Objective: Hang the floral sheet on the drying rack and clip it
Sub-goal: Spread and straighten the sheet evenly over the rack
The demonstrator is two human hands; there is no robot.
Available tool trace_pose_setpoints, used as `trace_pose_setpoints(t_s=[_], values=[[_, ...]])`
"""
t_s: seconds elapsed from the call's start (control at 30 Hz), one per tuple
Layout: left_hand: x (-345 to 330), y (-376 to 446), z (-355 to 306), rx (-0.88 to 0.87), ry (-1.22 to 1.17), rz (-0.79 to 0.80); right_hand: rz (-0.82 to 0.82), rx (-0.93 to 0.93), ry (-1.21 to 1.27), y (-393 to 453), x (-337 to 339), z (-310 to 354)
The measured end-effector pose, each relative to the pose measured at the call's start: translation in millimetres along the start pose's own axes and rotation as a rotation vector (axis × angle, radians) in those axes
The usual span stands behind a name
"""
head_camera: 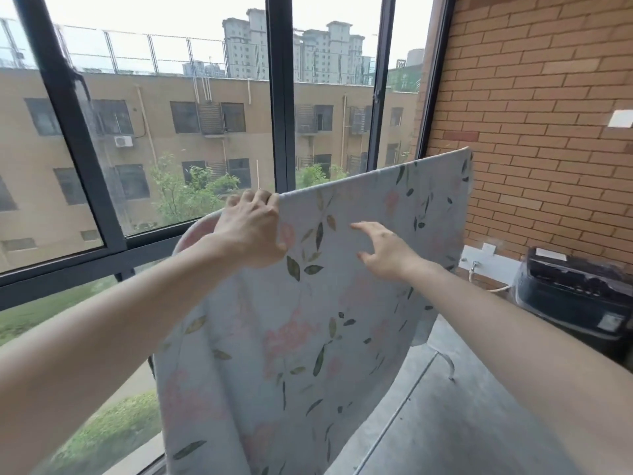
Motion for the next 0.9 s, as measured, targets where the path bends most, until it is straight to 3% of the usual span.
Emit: trace_pose_setpoints(t_s=[0.5, 0.9], values=[[-22, 156, -135, 0.084, 0.087, 0.106, -0.254, -0.116, 0.049, -5, 219, -221], [-34, 292, -238, 0.068, 0.060, 0.101, -0.267, -0.102, 0.039, 39, 287, -305]])
Point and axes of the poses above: each hand's wrist, its own y-axis towards the middle knuckle, its own x-axis out of the back of the hand, z = x × y, the point moved 9 cm from there along y, towards the middle knuckle, and after that the axes turned 15 degrees about y, right-handed, at the moved point
